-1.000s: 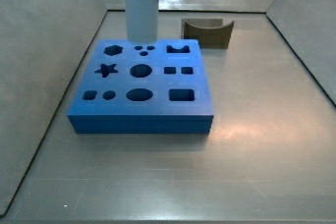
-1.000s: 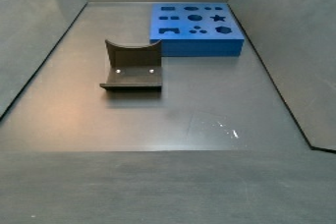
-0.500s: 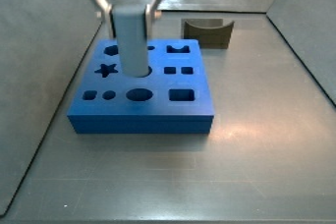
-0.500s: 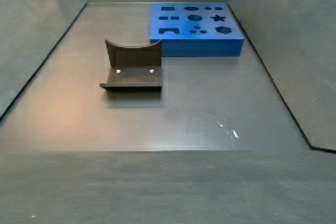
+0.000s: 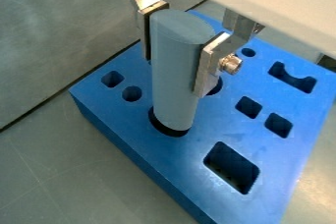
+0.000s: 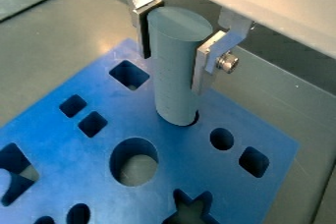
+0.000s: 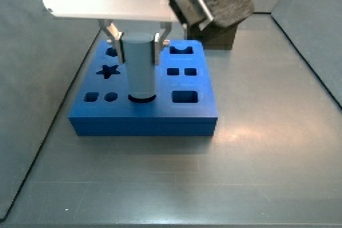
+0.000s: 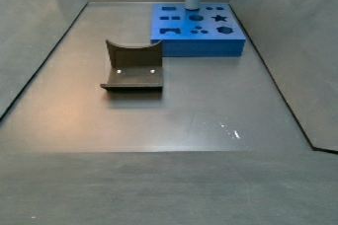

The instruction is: Insert the oval object.

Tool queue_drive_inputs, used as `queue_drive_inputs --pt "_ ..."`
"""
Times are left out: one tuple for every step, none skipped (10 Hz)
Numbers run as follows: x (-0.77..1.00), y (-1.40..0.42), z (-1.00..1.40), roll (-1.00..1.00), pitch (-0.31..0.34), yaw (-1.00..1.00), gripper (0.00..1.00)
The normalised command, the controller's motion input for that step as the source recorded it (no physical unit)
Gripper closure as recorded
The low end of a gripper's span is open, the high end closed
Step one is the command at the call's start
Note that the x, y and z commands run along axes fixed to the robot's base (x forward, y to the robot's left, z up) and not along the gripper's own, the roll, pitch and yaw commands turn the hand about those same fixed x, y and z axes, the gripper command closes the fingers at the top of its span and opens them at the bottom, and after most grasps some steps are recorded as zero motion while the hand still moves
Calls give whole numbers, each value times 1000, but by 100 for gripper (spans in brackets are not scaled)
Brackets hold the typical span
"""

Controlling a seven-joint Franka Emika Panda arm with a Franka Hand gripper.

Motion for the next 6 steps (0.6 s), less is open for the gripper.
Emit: queue_drive_inputs --pt "0 -57 -426 -34 -139 0 100" --pt "-14 -37 -277 -106 -116 0 100" --pt "0 -89 -274 -124 -111 0 100" --pt "0 -77 -309 -81 -107 0 100" --pt "0 -103 -246 -36 -117 0 100" --pt "-31 -6 -251 0 -110 0 100"
